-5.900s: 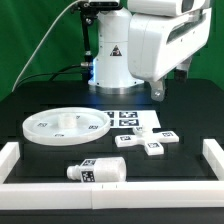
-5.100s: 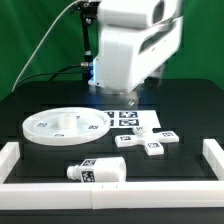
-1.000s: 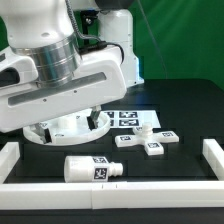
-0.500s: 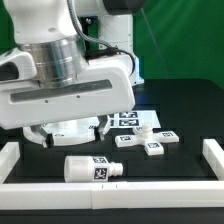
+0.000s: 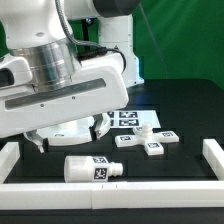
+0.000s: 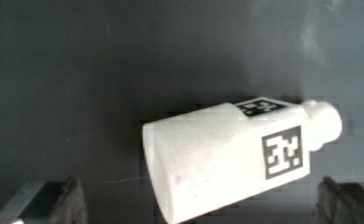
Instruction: Assemble round table
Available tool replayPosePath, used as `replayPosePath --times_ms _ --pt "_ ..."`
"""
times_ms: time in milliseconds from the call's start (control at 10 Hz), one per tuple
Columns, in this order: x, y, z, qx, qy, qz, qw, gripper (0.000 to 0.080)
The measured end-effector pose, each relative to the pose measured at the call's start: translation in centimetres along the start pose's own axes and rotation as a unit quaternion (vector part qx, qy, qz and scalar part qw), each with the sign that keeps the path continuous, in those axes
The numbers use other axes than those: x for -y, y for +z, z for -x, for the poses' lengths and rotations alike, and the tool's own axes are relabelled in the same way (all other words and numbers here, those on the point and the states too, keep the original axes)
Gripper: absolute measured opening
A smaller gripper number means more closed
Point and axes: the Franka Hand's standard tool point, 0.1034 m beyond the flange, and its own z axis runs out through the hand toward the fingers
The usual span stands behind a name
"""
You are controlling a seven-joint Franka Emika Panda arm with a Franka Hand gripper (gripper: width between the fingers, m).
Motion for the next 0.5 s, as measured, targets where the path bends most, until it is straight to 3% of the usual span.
replayPosePath --times_ms 200,400,500 --pt "1.1 0.9 -0.7 -0.032 0.137 0.008 0.99 0.0649" --pt "1.8 1.2 -1.2 -0.04 0.228 -0.015 0.973 0.0649" --pt "1.4 0.8 -2.0 -0.068 0.263 -0.016 0.962 0.0649"
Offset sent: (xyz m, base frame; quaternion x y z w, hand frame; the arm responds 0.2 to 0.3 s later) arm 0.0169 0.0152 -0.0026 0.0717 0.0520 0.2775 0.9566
